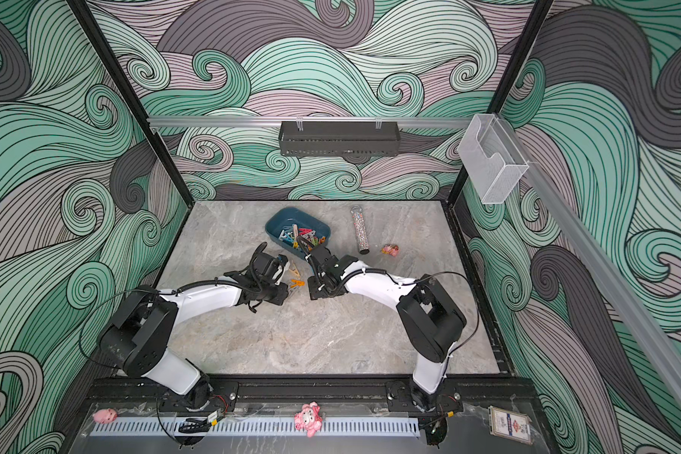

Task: Put the clothespins into the storage box
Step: Pick up the clothespin from the center of the board.

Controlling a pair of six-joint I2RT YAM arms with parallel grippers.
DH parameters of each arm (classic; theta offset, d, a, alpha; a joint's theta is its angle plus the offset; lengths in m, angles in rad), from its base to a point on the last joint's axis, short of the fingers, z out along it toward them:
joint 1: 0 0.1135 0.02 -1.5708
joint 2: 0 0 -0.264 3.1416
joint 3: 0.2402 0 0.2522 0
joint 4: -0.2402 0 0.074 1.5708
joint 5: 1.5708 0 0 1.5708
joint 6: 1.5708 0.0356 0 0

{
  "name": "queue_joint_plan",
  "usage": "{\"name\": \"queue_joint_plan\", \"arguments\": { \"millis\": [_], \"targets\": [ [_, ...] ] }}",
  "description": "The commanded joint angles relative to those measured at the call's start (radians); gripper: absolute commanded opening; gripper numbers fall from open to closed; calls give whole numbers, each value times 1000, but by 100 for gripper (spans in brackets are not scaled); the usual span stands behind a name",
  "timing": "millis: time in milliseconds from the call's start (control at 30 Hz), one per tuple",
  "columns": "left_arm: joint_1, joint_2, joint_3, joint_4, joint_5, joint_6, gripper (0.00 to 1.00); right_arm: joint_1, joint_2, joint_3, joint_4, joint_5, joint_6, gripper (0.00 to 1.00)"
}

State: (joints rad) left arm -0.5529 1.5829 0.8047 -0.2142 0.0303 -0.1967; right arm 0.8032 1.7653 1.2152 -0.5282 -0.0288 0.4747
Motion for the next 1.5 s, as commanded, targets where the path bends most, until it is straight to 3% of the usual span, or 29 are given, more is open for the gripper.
{"name": "queue_joint_plan", "arguments": {
  "millis": [0, 67, 167, 200, 667, 1000, 1300, 1467],
  "targets": [
    [-5, 26, 28, -15, -9, 28, 28, 5, -48, -17, -37, -62, -154, 70],
    [-5, 35, 32, -12, -7, 29, 28, 5, -75, -35, -30, -73, -180, 77],
    [-5, 48, 39, -7, -6, 33, 27, 5, -109, -62, -7, -94, -197, 99],
    [-5, 52, 43, -7, -7, 34, 27, 3, -118, -69, 0, -95, -196, 100],
    [-5, 120, 79, 10, 16, 52, 19, 6, -122, -83, 37, -101, -157, 100],
    [-5, 129, 90, 0, 52, 46, 3, 12, -75, -72, 22, -129, -171, 100],
    [-4, 2, 67, -66, 91, 15, 0, 17, -64, -59, 9, -107, -185, 100],
    [13, -81, 116, -168, -19, -1, 0, 19, -42, -28, 1, -95, -219, 100]
  ]
}}
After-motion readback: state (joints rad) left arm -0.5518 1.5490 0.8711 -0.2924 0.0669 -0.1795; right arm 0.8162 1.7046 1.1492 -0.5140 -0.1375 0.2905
